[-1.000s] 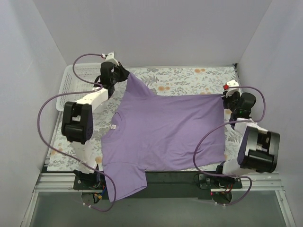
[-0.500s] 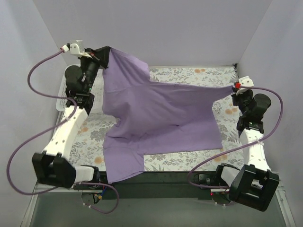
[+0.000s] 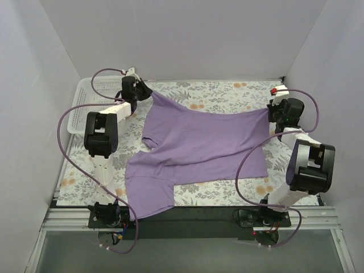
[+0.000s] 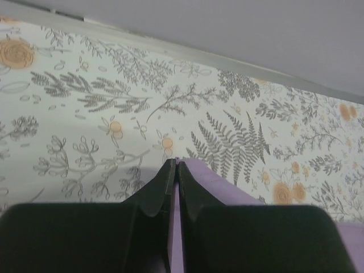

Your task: Fold and stack the t-shirts

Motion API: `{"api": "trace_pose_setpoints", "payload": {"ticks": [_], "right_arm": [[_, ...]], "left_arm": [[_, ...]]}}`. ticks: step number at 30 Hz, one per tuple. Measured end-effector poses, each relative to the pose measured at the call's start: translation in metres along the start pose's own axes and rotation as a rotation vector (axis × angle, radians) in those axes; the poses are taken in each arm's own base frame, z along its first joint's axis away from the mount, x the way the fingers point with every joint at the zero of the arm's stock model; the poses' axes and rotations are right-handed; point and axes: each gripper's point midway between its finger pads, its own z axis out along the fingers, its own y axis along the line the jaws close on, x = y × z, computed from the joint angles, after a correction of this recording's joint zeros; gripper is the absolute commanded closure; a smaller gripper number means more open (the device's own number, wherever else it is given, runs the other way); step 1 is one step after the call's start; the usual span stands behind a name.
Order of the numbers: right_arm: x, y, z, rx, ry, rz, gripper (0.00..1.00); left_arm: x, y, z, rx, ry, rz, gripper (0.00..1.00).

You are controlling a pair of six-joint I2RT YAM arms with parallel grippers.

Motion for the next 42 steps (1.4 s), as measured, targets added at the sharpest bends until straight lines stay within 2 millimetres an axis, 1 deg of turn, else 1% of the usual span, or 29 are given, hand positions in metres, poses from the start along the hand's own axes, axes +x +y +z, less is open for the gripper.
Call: {"api": "trace_pose_setpoints", "payload": {"ticks": [3,5,7,9,11,12,13,15,16,18,20,21,22,23,24,25,27,28,29,30,31,33,34,36,37,38,40,42], "right_arm": [[0.006,0.000,0.017,0.021,0.020,0.009,0.99],[0.007,0.000,0.021,0.027,0.023,0.011,0.99],[0.004,0.003,0.021,0.020,0.016,0.005,0.99],[-0.003,0.012,0.012,-0.029,-0.001,-0.018,0.99],[-0.015,0.027,-0.011,-0.102,-0.031,-0.065,0.99],[-0.023,0.036,-0.026,-0.148,-0.041,-0.090,0.99],[-0.035,0.043,-0.041,-0.184,-0.065,-0.119,0.99],[-0.067,0.054,-0.071,-0.243,-0.132,-0.180,0.99],[-0.083,0.058,-0.087,-0.262,-0.165,-0.208,0.99],[-0.114,0.065,-0.122,-0.286,-0.229,-0.264,0.99],[-0.148,0.066,-0.159,-0.274,-0.297,-0.309,0.99],[-0.169,0.065,-0.180,-0.253,-0.338,-0.332,0.99],[-0.189,0.063,-0.203,-0.230,-0.378,-0.350,0.99],[-0.213,0.060,-0.228,-0.195,-0.427,-0.372,0.99],[-0.236,0.057,-0.255,-0.152,-0.476,-0.393,0.99],[-0.256,0.054,-0.278,-0.116,-0.525,-0.410,0.99],[-0.300,0.048,-0.336,-0.022,-0.636,-0.444,0.99],[-0.321,0.046,-0.369,0.029,-0.702,-0.462,0.99],[-0.335,0.045,-0.398,0.068,-0.744,-0.469,0.99],[-0.349,0.044,-0.421,0.102,-0.787,-0.475,0.99],[-0.368,0.043,-0.455,0.151,-0.851,-0.483,0.99],[-0.394,0.041,-0.504,0.225,-0.945,-0.492,0.99],[-0.404,0.040,-0.526,0.259,-0.987,-0.497,0.99],[-0.416,0.039,-0.551,0.301,-1.038,-0.500,0.99],[-0.418,0.039,-0.559,0.316,-1.054,-0.500,0.99],[-0.419,0.039,-0.564,0.325,-1.060,-0.499,0.99],[-0.417,0.036,-0.558,0.326,-1.042,-0.490,0.99],[-0.413,0.031,-0.531,0.307,-0.993,-0.476,0.99]], "left_arm": [[-0.013,-0.004,0.015,0.015,-0.024,0.012,1.00],[-0.023,-0.009,0.020,0.028,-0.035,0.022,1.00],[-0.030,-0.016,0.019,0.049,-0.046,0.030,1.00],[-0.031,-0.022,0.011,0.070,-0.045,0.034,1.00],[-0.025,-0.025,-0.007,0.076,-0.031,0.031,1.00],[-0.021,-0.026,-0.020,0.074,-0.018,0.027,1.00],[-0.021,-0.030,-0.037,0.078,-0.017,0.025,1.00],[-0.032,-0.046,-0.080,0.096,-0.041,0.026,1.00],[-0.047,-0.059,-0.104,0.117,-0.077,0.030,1.00],[-0.088,-0.093,-0.161,0.178,-0.191,0.050,1.00],[-0.139,-0.137,-0.233,0.268,-0.350,0.080,1.00],[-0.165,-0.160,-0.275,0.321,-0.446,0.100,1.00],[-0.188,-0.182,-0.322,0.376,-0.546,0.122,1.00],[-0.204,-0.201,-0.368,0.427,-0.634,0.139,1.00],[-0.218,-0.218,-0.415,0.477,-0.719,0.157,1.00],[-0.226,-0.230,-0.449,0.516,-0.781,0.170,1.00],[-0.242,-0.256,-0.532,0.603,-0.924,0.200,1.00],[-0.249,-0.268,-0.571,0.644,-0.987,0.214,1.00],[-0.255,-0.278,-0.604,0.677,-1.043,0.227,1.00],[-0.260,-0.286,-0.631,0.702,-1.085,0.237,1.00],[-0.266,-0.294,-0.657,0.728,-1.129,0.249,1.00],[-0.272,-0.305,-0.696,0.765,-1.189,0.262,1.00],[-0.274,-0.309,-0.711,0.778,-1.210,0.266,1.00],[-0.277,-0.315,-0.732,0.801,-1.244,0.274,1.00],[-0.277,-0.316,-0.737,0.806,-1.250,0.276,1.00],[-0.277,-0.317,-0.739,0.809,-1.252,0.276,1.00],[-0.277,-0.316,-0.733,0.802,-1.237,0.274,1.00],[-0.277,-0.312,-0.712,0.782,-1.205,0.270,1.00]]}}
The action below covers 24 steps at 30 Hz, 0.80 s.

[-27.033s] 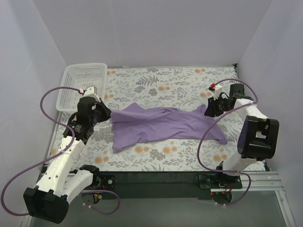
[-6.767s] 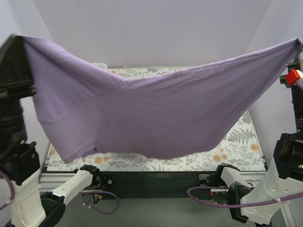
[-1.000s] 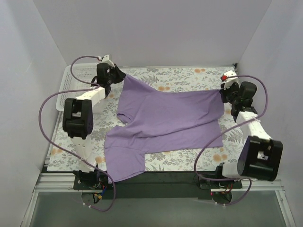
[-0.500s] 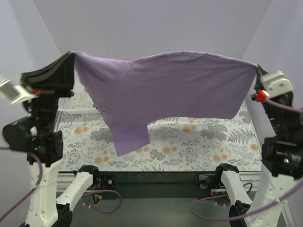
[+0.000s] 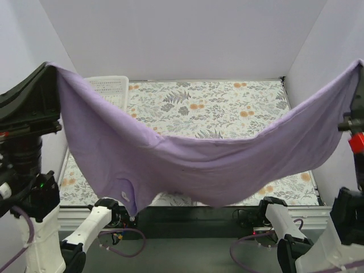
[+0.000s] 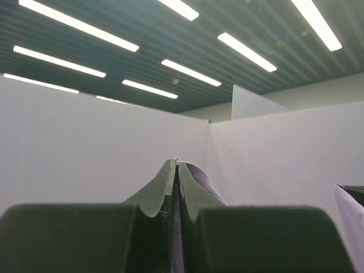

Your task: Fold and stack the t-shirts

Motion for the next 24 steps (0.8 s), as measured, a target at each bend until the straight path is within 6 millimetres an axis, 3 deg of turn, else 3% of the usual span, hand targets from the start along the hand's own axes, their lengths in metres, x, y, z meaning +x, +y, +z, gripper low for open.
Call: {"api": "trace_pose_setpoints", "payload": {"ticks": [2,4,6,9,11,13,16,19,22,24], "right_arm": [[0.036,0.014,0.013,-0.035,0.065,0.023,0.99],[0.097,0.041,0.027,-0.085,0.161,0.057,0.99],[0.175,0.080,0.030,-0.153,0.289,0.095,0.99],[0.302,0.158,0.004,-0.289,0.525,0.169,0.99],[0.368,0.206,-0.028,-0.370,0.659,0.217,0.99],[0.420,0.249,-0.067,-0.436,0.766,0.261,0.99],[0.460,0.291,-0.106,-0.496,0.827,0.304,0.99],[0.481,0.311,-0.111,-0.505,0.797,0.319,0.99],[0.502,0.328,-0.110,-0.520,0.772,0.329,0.99],[0.519,0.339,-0.110,-0.535,0.777,0.341,0.99]], "left_arm": [[0.031,0.018,-0.001,-0.030,0.052,-0.004,1.00],[0.080,0.047,-0.006,-0.084,0.137,-0.015,1.00],[0.144,0.082,-0.017,-0.146,0.243,-0.028,1.00],[0.260,0.141,-0.053,-0.266,0.452,-0.065,1.00],[0.344,0.178,-0.093,-0.348,0.611,-0.097,1.00],[0.418,0.208,-0.138,-0.423,0.759,-0.128,1.00],[0.515,0.244,-0.210,-0.524,0.963,-0.178,1.00],[0.587,0.268,-0.269,-0.596,1.110,-0.222,1.00],[0.639,0.287,-0.303,-0.637,1.195,-0.249,1.00],[0.659,0.298,-0.307,-0.643,1.208,-0.251,1.00]]}}
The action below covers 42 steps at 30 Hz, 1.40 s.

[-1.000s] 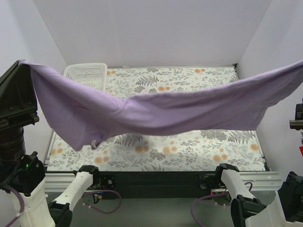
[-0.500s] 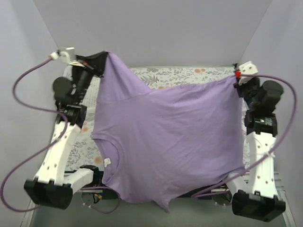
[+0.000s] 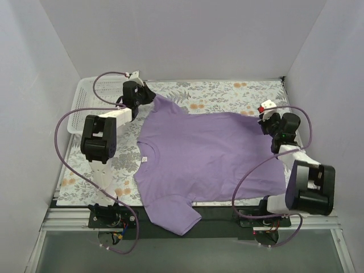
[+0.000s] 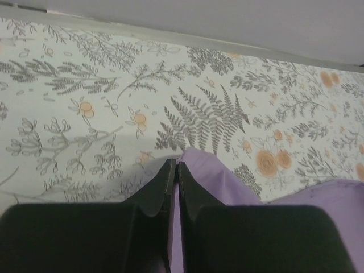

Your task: Fold and stack the t-shirts

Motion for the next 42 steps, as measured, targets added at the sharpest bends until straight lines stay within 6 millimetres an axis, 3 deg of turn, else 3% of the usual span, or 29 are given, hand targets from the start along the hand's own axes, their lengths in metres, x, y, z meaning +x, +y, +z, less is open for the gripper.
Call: {"api": "trace_pose_setpoints", "payload": {"ticks": [4,9,13,19,25,32,42], "right_arm": [[0.025,-0.010,0.037,-0.003,0.053,0.025,0.99],[0.034,-0.031,0.069,0.045,0.074,0.055,0.99],[0.024,-0.045,0.079,0.086,0.047,0.087,0.99],[0.008,-0.058,0.090,0.110,-0.002,0.123,0.99],[0.014,-0.054,0.096,0.098,0.004,0.173,0.99],[0.020,-0.056,0.094,0.075,-0.001,0.212,0.99],[0.023,-0.051,0.089,0.005,-0.016,0.253,0.99]], "left_arm": [[-0.009,0.006,0.030,-0.003,-0.004,0.009,1.00],[-0.040,0.000,0.043,0.007,-0.049,0.037,1.00],[-0.053,-0.005,0.044,0.014,-0.072,0.055,1.00],[-0.051,0.000,0.043,0.004,-0.058,0.062,1.00],[-0.052,0.004,0.041,-0.001,-0.057,0.064,1.00],[-0.043,0.000,0.019,0.020,-0.027,0.055,1.00],[-0.054,-0.038,-0.029,0.137,-0.037,0.065,1.00]]}}
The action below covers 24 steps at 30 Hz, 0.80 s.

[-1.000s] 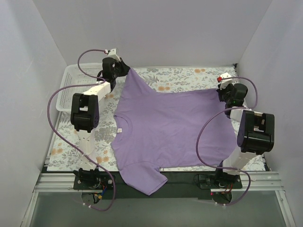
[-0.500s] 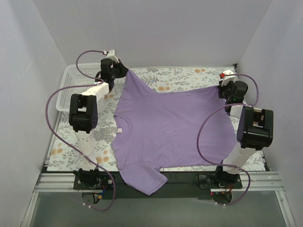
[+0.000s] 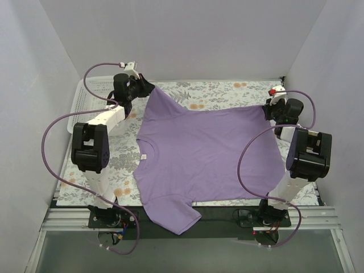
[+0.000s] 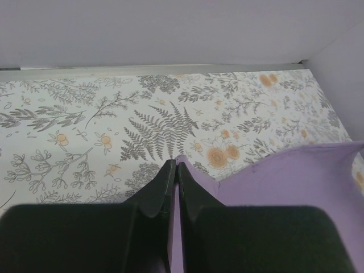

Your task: Fold and stack the t-shirts

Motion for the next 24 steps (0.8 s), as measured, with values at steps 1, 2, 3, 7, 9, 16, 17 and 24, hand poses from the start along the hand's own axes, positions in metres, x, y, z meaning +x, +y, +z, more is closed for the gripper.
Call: {"api": "trace_pose_setpoints", "payload": {"ticks": [1,2,3,7,9,16,17,24], "right_arm": [[0.001,0.002,0.000,-0.010,0.004,0.007,0.99],[0.002,0.003,-0.001,-0.019,0.007,0.011,0.99],[0.003,0.005,-0.001,-0.027,0.010,0.016,0.99],[0.003,0.008,-0.006,-0.045,0.012,0.026,0.99],[0.000,0.006,-0.009,-0.043,0.005,0.028,0.99],[-0.009,-0.005,-0.019,-0.024,-0.017,0.036,0.99],[-0.008,-0.005,-0.020,-0.022,-0.016,0.037,0.99],[-0.002,-0.007,-0.023,-0.016,-0.001,0.048,0.99]], "left_arm": [[-0.002,-0.004,-0.002,0.014,-0.005,0.003,1.00],[-0.003,-0.007,-0.005,0.024,-0.005,0.005,1.00],[-0.003,-0.010,-0.008,0.035,-0.004,0.006,1.00],[0.004,-0.021,-0.024,0.069,0.019,0.002,1.00],[0.004,-0.025,-0.030,0.077,0.021,0.004,1.00],[-0.002,-0.040,-0.057,0.099,0.005,0.029,1.00],[-0.003,-0.042,-0.060,0.100,0.001,0.032,1.00],[-0.003,-0.051,-0.085,0.104,-0.013,0.049,1.00]]}}
